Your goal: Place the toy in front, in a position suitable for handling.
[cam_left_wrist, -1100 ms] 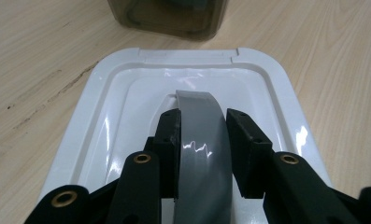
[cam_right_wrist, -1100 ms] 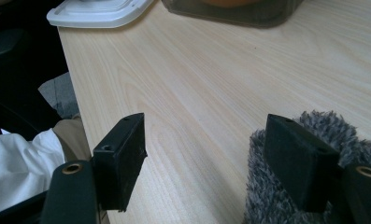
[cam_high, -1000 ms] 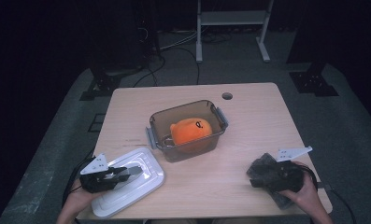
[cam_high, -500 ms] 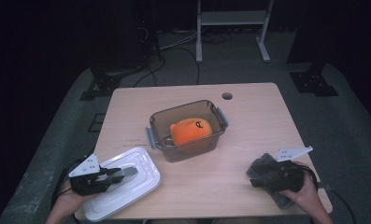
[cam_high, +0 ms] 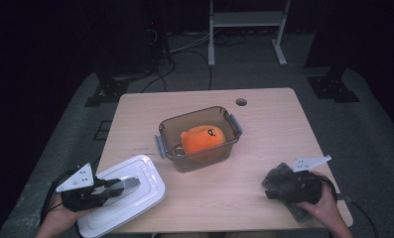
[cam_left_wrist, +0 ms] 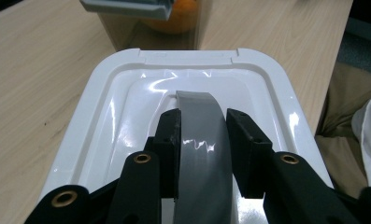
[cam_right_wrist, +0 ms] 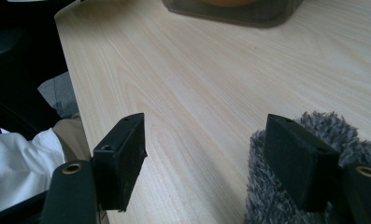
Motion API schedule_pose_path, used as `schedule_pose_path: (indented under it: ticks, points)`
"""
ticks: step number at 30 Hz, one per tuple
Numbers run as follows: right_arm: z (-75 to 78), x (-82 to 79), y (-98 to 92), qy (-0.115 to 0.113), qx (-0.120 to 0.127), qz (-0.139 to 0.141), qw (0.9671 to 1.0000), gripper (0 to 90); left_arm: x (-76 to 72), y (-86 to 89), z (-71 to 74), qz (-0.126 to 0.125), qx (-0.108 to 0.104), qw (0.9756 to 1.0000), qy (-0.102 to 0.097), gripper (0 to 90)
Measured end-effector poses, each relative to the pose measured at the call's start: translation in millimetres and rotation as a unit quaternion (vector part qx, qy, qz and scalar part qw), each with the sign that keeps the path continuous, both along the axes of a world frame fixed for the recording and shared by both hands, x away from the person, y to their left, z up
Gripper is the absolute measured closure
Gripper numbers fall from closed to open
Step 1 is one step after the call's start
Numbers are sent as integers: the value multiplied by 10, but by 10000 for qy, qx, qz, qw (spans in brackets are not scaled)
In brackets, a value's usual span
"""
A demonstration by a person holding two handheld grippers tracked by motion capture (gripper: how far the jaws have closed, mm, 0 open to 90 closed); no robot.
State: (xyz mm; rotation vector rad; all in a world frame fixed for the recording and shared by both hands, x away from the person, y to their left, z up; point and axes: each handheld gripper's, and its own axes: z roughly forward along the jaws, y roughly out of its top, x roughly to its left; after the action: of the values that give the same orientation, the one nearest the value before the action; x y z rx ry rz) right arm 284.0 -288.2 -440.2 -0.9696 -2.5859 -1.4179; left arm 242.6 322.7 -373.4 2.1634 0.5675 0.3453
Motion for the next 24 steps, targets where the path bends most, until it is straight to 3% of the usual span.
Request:
schedule_pose_path:
  ticks: [6, 11, 24]
  points:
    - [4, -1, -8, 1, 4, -7, 10000, 290, -39, -15, 102, -86, 21, 9999, -56, 666]
    - [4, 0, -7, 5, 4, -6, 10000, 290, -68, -15, 187, -125, -101, 9998, -106, 666]
    - [1, 2, -7, 7, -3, -1, 10000, 290, -43, -99, 407, -238, -162, 9991, -304, 666]
